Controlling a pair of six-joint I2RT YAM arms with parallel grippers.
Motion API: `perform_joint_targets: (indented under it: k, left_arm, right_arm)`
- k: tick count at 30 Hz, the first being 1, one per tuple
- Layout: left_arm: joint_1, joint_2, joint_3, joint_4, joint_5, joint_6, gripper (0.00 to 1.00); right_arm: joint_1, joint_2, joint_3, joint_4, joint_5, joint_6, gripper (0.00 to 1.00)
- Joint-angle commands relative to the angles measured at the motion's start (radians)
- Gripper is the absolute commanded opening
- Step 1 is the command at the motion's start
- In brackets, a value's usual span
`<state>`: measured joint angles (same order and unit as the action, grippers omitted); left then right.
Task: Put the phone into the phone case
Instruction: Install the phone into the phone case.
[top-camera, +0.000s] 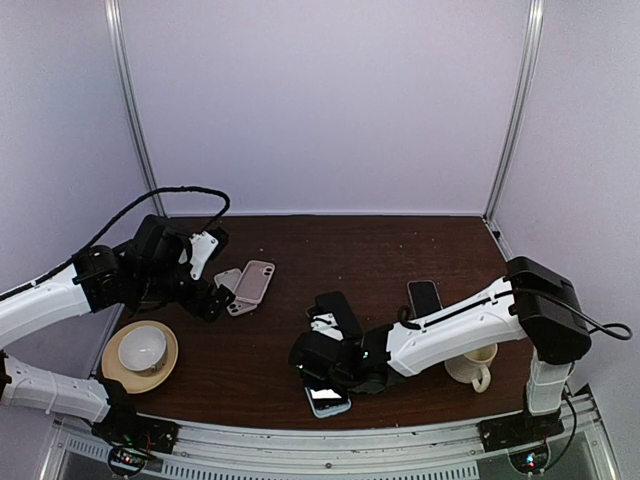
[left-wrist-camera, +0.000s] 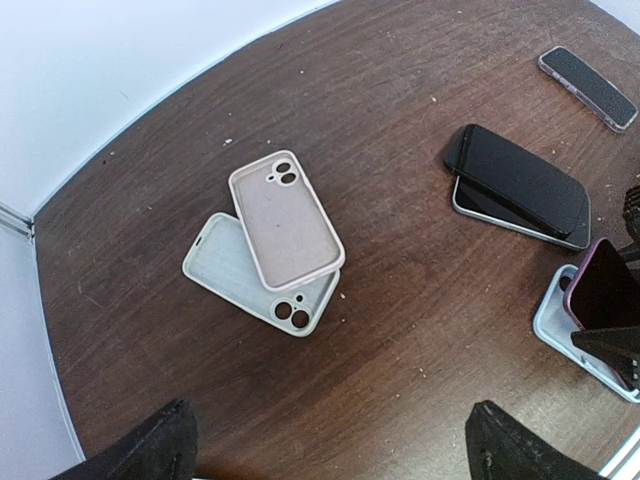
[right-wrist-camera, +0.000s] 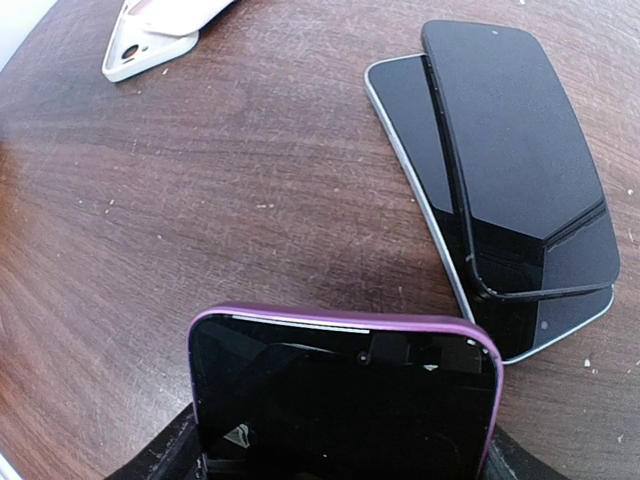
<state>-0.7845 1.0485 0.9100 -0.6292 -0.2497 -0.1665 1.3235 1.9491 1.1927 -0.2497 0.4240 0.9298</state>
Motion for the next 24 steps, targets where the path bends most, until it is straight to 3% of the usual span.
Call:
perform_joint_targets:
  k: [1,17,24]
  left_arm:
    - [0.004,-0.008,-0.006,0.049,0.009,0.01,0.98]
    - [0.005,-0.007,-0.007,0.048,0.012,0.012,0.98]
    - [0.004,-0.005,-0.007,0.049,0.015,0.014,0.97]
  right_arm:
    - [-0.003,0.004,0.022,0.032,-0.003,-0.052,0.7]
    - [0.001,0.021,0.012,0.063,-0.094,-0.106,0.7]
    - [-0.003,0.034,0.026,0.047,-0.105,-0.114,0.83]
